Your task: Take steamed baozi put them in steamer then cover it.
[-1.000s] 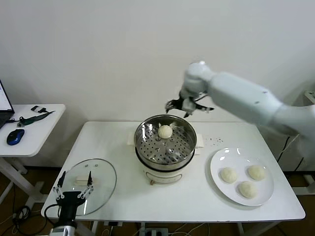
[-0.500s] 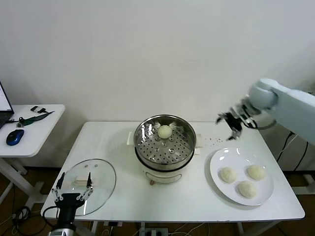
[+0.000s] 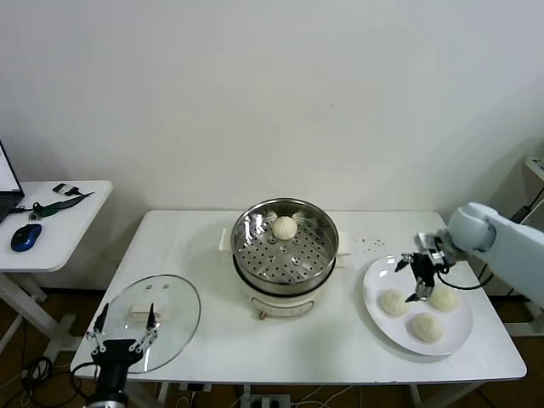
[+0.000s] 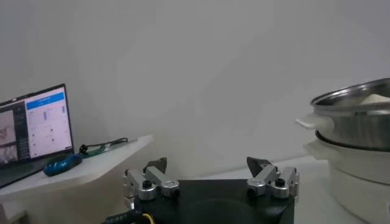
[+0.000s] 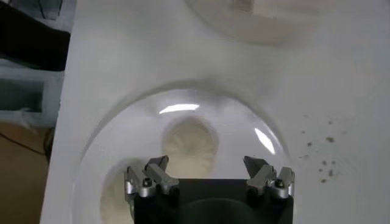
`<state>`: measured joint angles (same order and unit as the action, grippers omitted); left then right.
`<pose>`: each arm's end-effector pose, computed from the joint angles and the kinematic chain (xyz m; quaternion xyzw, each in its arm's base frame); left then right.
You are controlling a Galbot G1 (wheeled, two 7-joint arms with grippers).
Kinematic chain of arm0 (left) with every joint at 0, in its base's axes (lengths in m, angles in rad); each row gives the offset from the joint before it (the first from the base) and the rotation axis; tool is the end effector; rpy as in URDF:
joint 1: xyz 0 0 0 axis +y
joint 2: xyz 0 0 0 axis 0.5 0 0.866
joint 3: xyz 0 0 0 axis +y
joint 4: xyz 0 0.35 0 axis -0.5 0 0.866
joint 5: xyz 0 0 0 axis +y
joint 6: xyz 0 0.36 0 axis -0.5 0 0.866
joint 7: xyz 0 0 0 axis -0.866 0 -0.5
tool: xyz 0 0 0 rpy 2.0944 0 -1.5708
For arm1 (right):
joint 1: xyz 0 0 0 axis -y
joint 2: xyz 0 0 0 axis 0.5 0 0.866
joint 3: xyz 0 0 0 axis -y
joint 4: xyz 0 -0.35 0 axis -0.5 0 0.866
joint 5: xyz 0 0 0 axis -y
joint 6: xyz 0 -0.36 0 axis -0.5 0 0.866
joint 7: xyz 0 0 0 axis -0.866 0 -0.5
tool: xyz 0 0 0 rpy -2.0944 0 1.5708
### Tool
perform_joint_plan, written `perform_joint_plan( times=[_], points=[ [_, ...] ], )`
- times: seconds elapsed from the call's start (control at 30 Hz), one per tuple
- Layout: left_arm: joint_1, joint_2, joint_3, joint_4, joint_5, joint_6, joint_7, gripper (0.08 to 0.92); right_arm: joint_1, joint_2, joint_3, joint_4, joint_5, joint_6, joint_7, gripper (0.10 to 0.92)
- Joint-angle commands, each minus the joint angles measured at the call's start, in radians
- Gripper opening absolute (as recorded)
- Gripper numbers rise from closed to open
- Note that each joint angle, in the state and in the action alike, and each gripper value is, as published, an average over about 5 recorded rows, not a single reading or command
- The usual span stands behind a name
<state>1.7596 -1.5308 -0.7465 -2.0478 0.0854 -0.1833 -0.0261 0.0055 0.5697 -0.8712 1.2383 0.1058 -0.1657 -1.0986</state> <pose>0.1172 0.0780 -0.3414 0.0775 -0.9885 -0.1276 0.0257 0.4937 -0.2130 -0.2128 0.5222 -0.5751 0.4608 0.4292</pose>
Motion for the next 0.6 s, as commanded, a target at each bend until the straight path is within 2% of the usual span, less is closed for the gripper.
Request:
perform_joint_plan(
  times=[0.03,0.47,0.6],
  points=[
    [0.003,-0.002,-0.003,0.007,-0.001,-0.003,-0.001,0.823,-0.119,0.034,0.085,-0.050,-0.015,-0.031,0.010,0.823],
    [0.005,-0.001,-0.005,0.013,0.000,-0.004,-0.002,0.823,-0.105,0.073,0.054,-0.086,-0.026,-0.021,0.016,0.822],
    [0.005,-0.001,-0.006,0.016,0.000,-0.004,-0.003,0.823,-0.103,0.081,0.048,-0.098,-0.037,-0.016,0.015,0.801]
  ],
)
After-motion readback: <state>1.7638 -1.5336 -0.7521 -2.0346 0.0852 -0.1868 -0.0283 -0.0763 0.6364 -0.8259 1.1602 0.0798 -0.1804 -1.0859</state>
